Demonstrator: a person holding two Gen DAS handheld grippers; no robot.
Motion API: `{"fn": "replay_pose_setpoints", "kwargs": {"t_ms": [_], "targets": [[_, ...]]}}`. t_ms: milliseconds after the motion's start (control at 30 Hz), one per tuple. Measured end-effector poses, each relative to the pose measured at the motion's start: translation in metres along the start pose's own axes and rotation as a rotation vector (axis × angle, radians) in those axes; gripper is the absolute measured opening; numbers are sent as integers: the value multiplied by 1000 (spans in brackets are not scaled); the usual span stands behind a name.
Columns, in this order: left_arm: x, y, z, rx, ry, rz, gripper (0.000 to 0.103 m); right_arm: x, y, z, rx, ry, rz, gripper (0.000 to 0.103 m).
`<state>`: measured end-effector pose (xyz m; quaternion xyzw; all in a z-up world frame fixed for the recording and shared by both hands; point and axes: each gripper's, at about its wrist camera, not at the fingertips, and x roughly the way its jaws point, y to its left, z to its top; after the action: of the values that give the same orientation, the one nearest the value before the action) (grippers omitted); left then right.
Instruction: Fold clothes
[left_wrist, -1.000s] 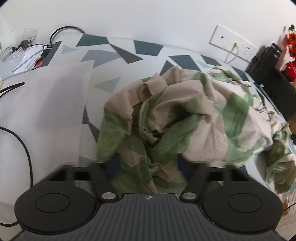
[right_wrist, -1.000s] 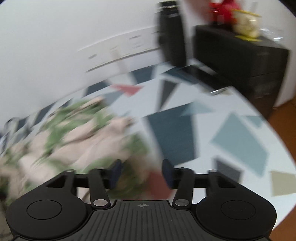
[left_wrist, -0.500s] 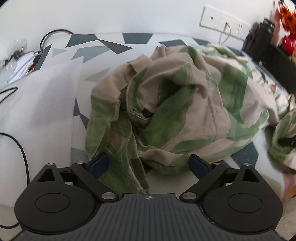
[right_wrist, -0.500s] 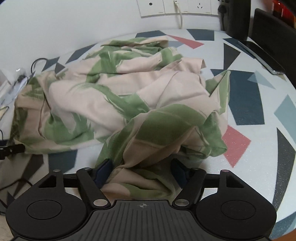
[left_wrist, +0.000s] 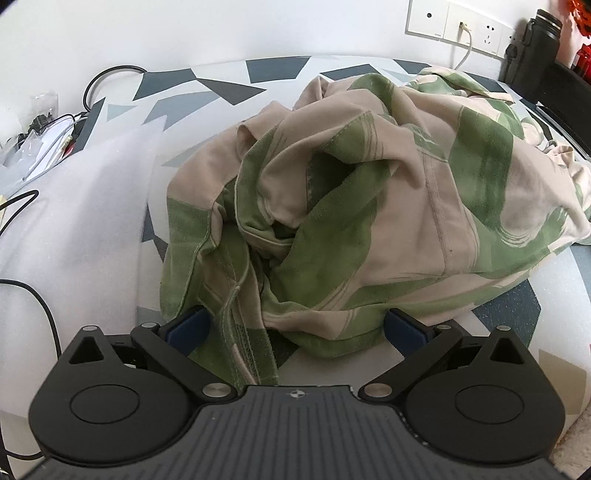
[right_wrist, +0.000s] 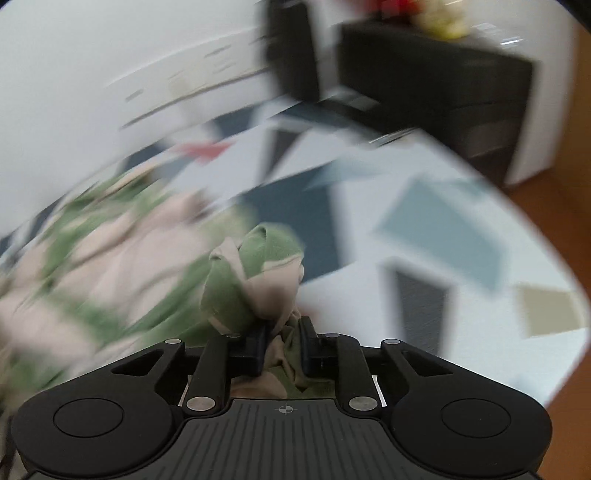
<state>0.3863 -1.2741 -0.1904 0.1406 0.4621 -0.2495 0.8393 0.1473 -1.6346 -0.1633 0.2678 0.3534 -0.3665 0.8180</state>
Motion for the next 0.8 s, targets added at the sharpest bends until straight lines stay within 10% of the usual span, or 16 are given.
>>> {"fn": "replay_pose_setpoints", "kwargs": {"t_ms": [333, 567, 800], "targets": [[1, -1, 2, -3, 1, 7, 103, 31, 8, 10, -56, 38, -51, 28], [0, -2, 0, 1, -15, 10, 103, 16, 21, 13, -56, -25, 8, 81], [1, 1, 4, 44, 0, -18, 103, -26, 36, 10, -223, -88, 197, 81]]}}
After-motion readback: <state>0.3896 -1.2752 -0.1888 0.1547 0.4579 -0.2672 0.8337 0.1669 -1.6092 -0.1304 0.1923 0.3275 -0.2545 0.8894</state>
